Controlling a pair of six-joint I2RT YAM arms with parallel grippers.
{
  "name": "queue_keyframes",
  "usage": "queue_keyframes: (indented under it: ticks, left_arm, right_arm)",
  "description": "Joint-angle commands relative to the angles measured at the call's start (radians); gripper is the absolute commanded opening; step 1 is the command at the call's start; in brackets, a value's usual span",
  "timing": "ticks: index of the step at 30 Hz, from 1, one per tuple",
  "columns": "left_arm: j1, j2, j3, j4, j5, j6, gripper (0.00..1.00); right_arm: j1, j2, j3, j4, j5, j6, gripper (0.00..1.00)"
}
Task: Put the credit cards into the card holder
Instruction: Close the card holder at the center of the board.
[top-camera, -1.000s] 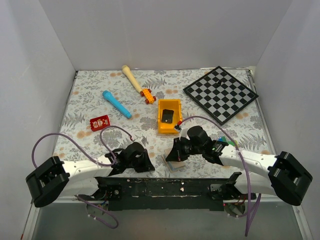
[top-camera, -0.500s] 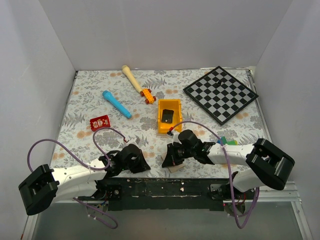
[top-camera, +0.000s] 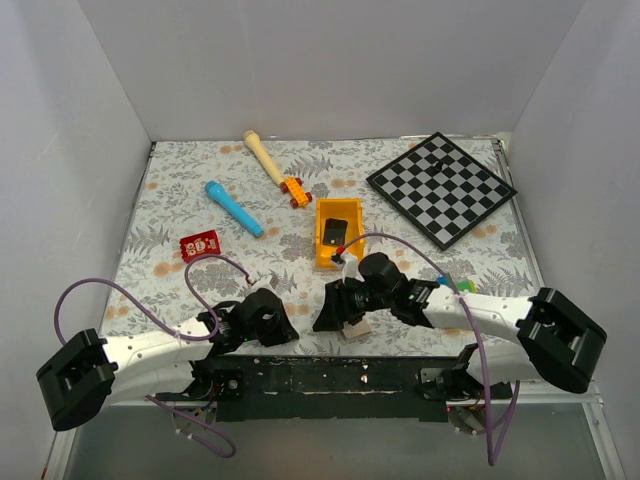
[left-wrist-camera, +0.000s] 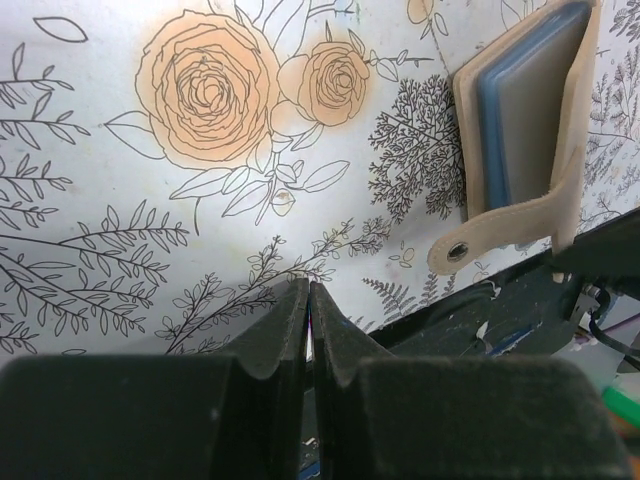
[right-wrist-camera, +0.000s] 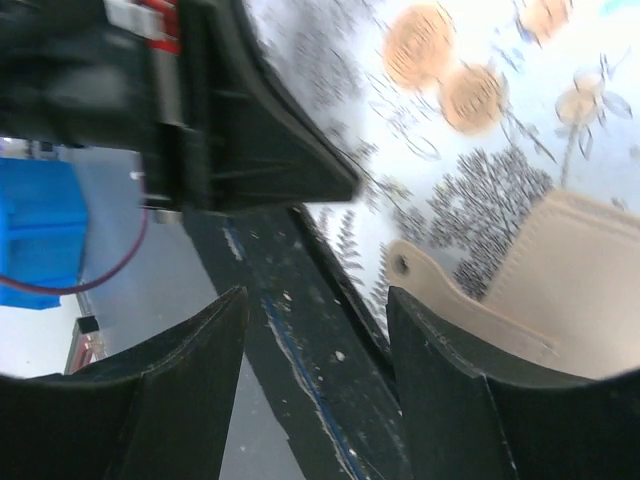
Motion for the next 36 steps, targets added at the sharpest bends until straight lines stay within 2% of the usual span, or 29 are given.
queue_keyframes:
  ticks: [1, 7, 11, 15, 18, 26, 31, 36]
  left_arm:
    - [-0.003, 0.006, 0.042, -0.001, -0.034, 0.02, 0.05]
    - [-0.003, 0.08, 0.123, 0.002, -0.041, 0.074, 0.02]
    - [-0.004, 0.065, 0.175, -0.005, -0.07, 0.101, 0.01]
    - [-0.003, 0.002, 0.242, -0.051, -0.125, 0.143, 0.01]
    - [-0.003, -0.002, 0.299, -0.042, -0.143, 0.196, 0.01]
    - [-0.007, 0.28, 0.485, 0.043, -0.009, 0.316, 0.01]
    - [-0.021, 0.409, 0.523, 0.073, 0.028, 0.316, 0.0]
    - [-0.039, 0.463, 0.514, 0.09, 0.074, 0.313, 0.0]
  right_arm:
    - [0.004, -0.113, 0.08, -0.05, -0.007, -0.057, 0.67]
    - [-0.005, -0.268, 0.085, -0.249, 0.186, -0.119, 0.7]
    - [-0.057, -0.311, 0.035, -0.385, 0.33, -0.099, 0.69]
    - [-0.085, -0.337, -0.037, -0.385, 0.419, -0.065, 0.63]
    - [-0.095, -0.306, -0.064, -0.36, 0.431, -0.061, 0.59]
    - [-0.095, -0.242, -0.085, -0.302, 0.447, -0.002, 0.61]
    - [-0.099, -0.281, -0.123, -0.301, 0.484, 0.039, 0.63]
    - [-0.108, -0.312, -0.157, -0.284, 0.484, 0.045, 0.63]
